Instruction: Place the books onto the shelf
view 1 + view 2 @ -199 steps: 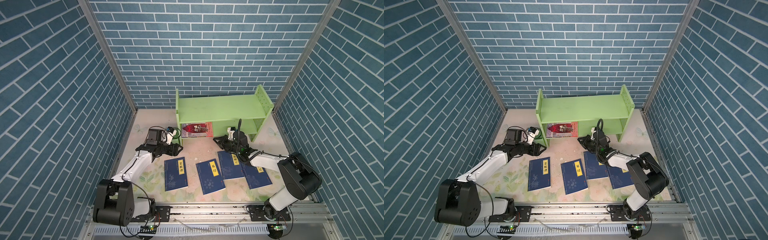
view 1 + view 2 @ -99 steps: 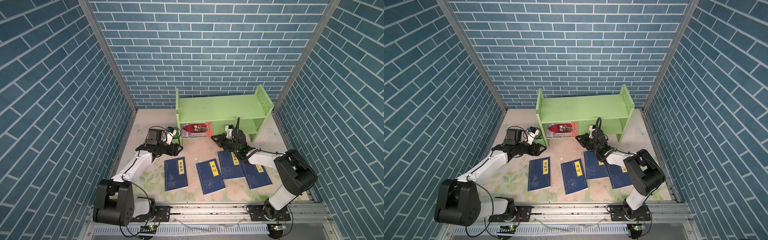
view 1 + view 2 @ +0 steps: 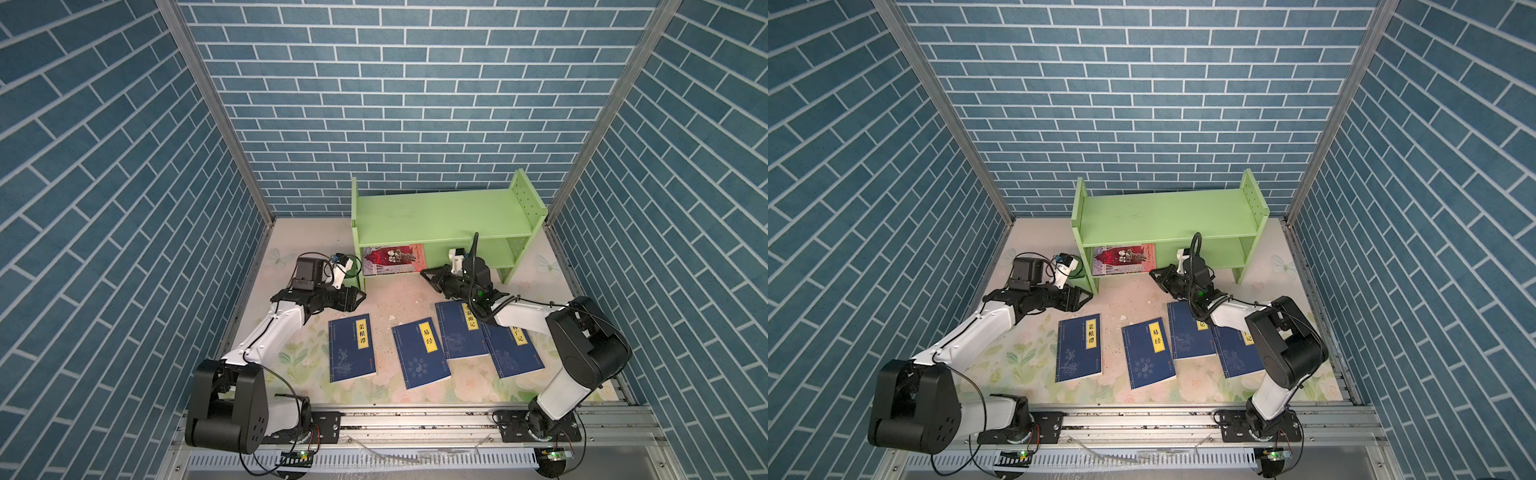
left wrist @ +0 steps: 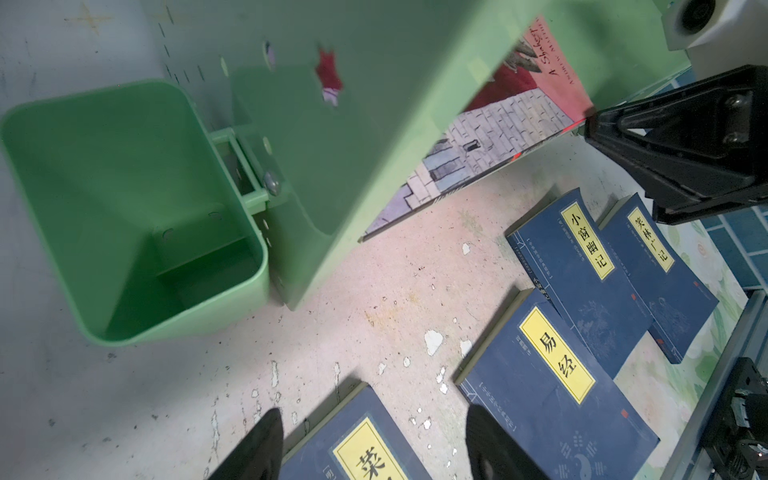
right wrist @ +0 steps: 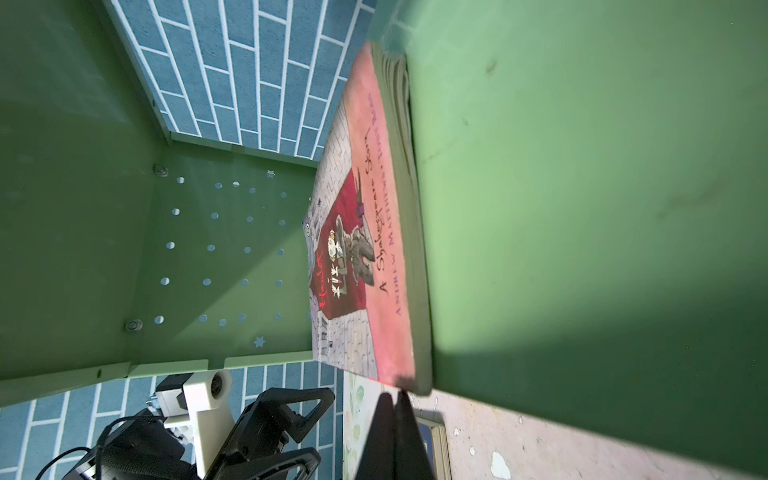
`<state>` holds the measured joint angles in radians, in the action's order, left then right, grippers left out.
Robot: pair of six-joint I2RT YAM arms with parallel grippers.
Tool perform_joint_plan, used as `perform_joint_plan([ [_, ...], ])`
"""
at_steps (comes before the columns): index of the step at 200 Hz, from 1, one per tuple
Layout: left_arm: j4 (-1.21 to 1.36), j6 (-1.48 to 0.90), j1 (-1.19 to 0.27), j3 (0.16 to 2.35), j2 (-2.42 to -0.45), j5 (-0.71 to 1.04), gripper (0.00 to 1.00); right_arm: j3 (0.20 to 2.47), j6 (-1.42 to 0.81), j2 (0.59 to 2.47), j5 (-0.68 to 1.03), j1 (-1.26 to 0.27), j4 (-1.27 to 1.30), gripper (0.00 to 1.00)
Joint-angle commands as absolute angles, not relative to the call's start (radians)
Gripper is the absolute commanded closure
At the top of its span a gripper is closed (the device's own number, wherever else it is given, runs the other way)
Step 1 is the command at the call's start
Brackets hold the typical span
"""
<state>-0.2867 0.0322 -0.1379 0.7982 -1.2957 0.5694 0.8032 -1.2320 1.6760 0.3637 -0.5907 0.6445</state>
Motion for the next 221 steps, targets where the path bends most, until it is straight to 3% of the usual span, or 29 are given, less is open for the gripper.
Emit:
perform_joint_plan([
  [1, -0.297, 0.026, -0.141, 0.792, -1.276, 0.574, 0.29, 0.82, -1.248, 1.691, 0.371, -0.589, 0.675, 1.0],
  [68, -0.394, 0.019, -0.13, 0.838, -1.274, 0.578, 0.29, 0.706, -1.254, 1.571, 0.402, -0.597, 0.638, 1.0],
  [99, -0.575, -0.014, -0.12, 0.918, -1.287, 0.661, 0.29, 0.687, -1.113, 1.399, 0.438, -0.611, 0.285, 0.86],
  [118, -0.613, -0.084, -0.116, 0.921, -1.266, 0.768, 0.29, 0.685, -1.035, 1.309, 0.472, -0.622, 0.054, 0.73],
  [152, -0.423, -0.406, -0.112, 0.811, -1.238, 1.04, 0.27, 0.645, -0.986, 1.243, 0.539, -0.684, -0.127, 0.54],
  [173, -0.27, -0.58, -0.114, 0.721, -1.272, 1.095, 0.27, 0.645, -0.95, 1.25, 0.504, -0.725, -0.215, 0.52],
  [221, -0.242, -0.557, -0.119, 0.628, -1.219, 1.037, 0.24, 0.598, -0.923, 1.244, 0.356, -0.771, -0.269, 0.52],
])
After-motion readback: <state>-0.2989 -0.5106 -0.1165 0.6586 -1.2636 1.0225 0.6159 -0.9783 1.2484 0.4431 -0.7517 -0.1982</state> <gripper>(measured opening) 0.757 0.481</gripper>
